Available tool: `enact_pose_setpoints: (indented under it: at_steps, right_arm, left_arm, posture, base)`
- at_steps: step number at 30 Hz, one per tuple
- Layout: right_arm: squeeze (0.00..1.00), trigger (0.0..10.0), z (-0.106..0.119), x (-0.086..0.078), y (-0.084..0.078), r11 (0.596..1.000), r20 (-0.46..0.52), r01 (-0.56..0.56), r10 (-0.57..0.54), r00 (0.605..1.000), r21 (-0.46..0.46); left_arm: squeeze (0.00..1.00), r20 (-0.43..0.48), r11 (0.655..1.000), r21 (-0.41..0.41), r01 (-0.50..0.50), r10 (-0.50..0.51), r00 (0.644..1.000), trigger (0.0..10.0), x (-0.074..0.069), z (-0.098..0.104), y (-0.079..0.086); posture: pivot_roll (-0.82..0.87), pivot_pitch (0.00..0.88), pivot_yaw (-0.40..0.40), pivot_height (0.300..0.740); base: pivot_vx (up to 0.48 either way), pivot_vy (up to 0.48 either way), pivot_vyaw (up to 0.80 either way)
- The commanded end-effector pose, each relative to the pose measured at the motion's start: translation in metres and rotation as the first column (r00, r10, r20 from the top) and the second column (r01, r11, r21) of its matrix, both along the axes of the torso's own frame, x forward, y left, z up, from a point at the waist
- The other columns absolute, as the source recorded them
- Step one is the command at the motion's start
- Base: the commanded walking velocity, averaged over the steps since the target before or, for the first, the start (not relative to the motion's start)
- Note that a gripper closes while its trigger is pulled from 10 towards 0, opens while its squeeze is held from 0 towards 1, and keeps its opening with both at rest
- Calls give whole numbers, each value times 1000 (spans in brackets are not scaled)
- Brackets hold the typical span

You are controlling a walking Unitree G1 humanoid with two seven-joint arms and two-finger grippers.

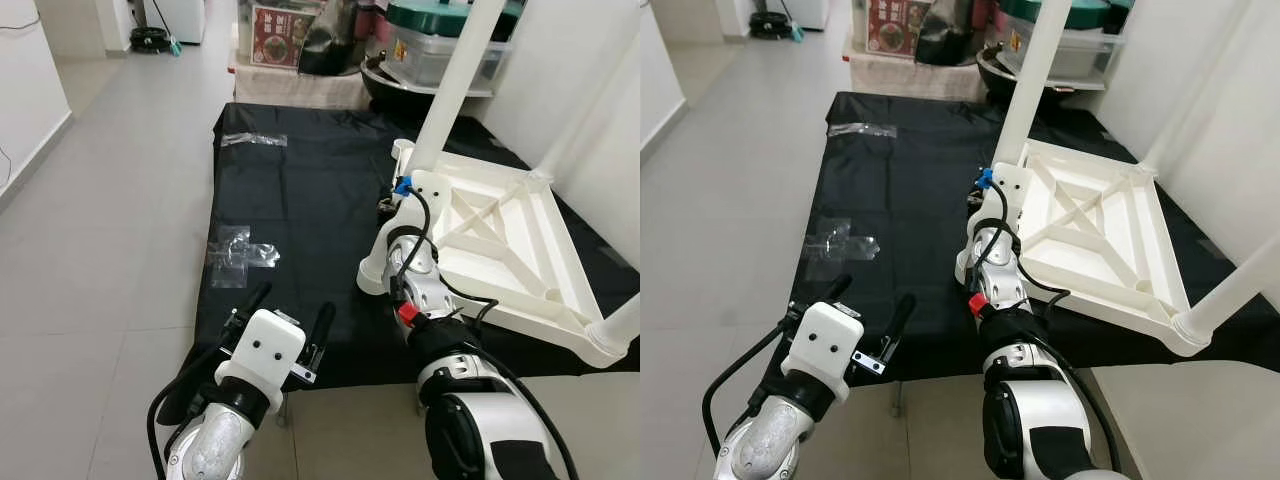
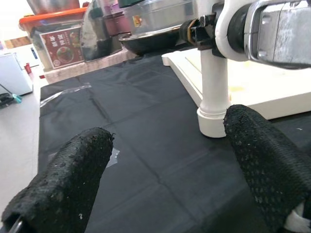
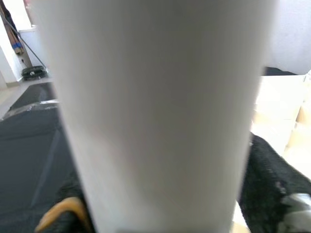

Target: Building children table

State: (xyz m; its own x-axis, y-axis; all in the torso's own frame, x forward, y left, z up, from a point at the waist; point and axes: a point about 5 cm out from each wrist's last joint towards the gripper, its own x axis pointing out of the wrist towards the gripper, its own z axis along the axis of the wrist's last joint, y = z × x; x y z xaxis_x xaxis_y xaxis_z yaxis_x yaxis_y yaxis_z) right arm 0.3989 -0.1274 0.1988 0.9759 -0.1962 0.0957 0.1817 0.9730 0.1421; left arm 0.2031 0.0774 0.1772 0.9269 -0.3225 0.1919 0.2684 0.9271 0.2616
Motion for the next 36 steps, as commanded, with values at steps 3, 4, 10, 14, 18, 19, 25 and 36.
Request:
enact_pose_setpoints:
  at_steps: [3,4,10,14,18,19,25,36]
  right_arm:
    - [0,10000,17,4,-8,999,86,-40,42,995,-22]
    - [0,10000,22,5,-6,988,114,-154,155,981,-23]
    - [0,10000,26,4,5,789,162,-614,603,781,26]
    - [0,10000,24,-7,14,513,156,-858,847,508,11]
    - [0,10000,19,-17,20,291,113,-957,951,288,-6]
    - [0,10000,15,-23,23,191,73,-981,979,189,-20]
    - [0,0,6,-23,32,167,-17,-983,985,169,-72]
    - [0,0,10,7,3,738,-38,-672,671,740,-64]
  left_arm:
    - [0,-7,1000,1,2,-2,1000,10000,0,-2,-1]
    - [0,-5,1000,1,-1,1,1000,10000,1,-1,0]
    - [0,-3,1000,2,-2,2,1000,10000,1,-1,0]
    - [0,-4,1000,2,-2,2,1000,10000,0,-1,-1]
    - [0,-4,1000,3,-1,1,1000,10000,0,-1,-1]
    - [0,-4,1000,4,-2,2,1000,10000,0,-2,-1]
    - [0,-6,1000,6,-6,6,1000,10000,0,-2,0]
    - [0,-7,1000,5,-8,8,1000,10000,-1,-3,0]
  posture:
    - [110,83,-126,740]
    - [111,83,-126,740]
    - [110,82,-126,740]
    - [116,76,-127,740]
    - [119,72,-127,740]
    - [121,71,-127,740]
    - [120,65,-129,740]
    - [111,57,-126,740]
  base:
    - [0,0,0]
    - [0,0,0]
    - [0,0,0]
    - [0,0,0]
    - [0,0,0]
    - [0,0,0]
    - [0,0,0]
    - [0,0,0]
